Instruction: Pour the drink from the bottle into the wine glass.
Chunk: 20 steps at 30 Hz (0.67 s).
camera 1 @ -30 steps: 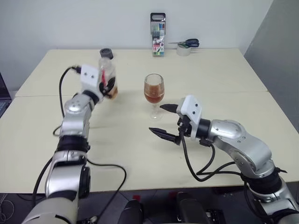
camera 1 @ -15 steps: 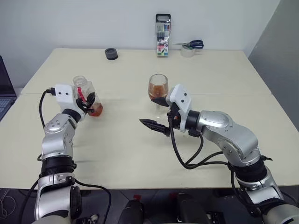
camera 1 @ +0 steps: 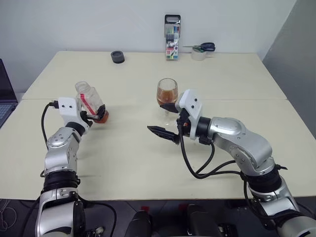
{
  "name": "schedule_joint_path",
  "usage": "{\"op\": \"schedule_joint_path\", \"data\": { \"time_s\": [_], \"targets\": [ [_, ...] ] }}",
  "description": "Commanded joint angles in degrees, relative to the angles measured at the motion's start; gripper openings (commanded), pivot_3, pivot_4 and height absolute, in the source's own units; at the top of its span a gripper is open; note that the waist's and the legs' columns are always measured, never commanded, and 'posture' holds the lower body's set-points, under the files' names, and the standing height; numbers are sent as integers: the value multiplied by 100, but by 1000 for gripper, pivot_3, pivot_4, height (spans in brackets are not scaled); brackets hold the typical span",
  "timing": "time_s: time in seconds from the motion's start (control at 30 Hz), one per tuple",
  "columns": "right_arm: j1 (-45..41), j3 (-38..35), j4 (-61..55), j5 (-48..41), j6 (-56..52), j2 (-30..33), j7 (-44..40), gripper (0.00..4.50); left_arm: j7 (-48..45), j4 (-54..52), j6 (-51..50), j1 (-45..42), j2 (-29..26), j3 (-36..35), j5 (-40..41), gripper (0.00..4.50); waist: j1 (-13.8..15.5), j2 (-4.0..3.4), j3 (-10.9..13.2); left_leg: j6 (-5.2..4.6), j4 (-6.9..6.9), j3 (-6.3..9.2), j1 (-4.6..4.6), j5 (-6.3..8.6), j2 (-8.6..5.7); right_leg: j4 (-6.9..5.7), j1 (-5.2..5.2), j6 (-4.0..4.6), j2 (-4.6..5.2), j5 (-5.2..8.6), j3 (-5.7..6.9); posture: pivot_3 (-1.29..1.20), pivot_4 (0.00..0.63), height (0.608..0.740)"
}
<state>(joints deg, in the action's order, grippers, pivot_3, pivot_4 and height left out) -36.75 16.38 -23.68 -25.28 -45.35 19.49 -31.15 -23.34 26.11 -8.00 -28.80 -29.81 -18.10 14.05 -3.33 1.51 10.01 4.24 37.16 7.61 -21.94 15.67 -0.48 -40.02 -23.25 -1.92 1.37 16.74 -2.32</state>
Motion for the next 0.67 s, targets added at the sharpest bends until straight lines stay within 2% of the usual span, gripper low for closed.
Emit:
{"op": "schedule_joint_path", "data": {
  "time_s": [0.03, 0.4, 0.67],
  "targets": [
    [246, -19, -152, 173, 329, -3, 3, 4500, -92, -242, 234, 142, -128, 68, -119, 4454, 1, 1, -1, 0, 0, 0, 0, 0, 0, 0, 0, 0, 0, 0, 0, 0, 150, 740],
    [2719, -602, -31, 1017, 2399, -712, 1088, 4500, 600, -1832, 227, 1580, 135, 42, -405, 4454, 12, 7, -6, -6, -10, -2, 5, 4, 5, 3, 2, 0, 1, 0, -5, 0, 150, 740],
    [3139, -688, 446, 1332, 3303, -1240, 1424, 4500, 497, -2613, 293, 2108, 462, 69, -218, 4454, 19, 7, -8, -6, -12, -7, 13, 4, 6, 3, 6, 0, -6, 0, -6, 0, 150, 740]
  ]
}}
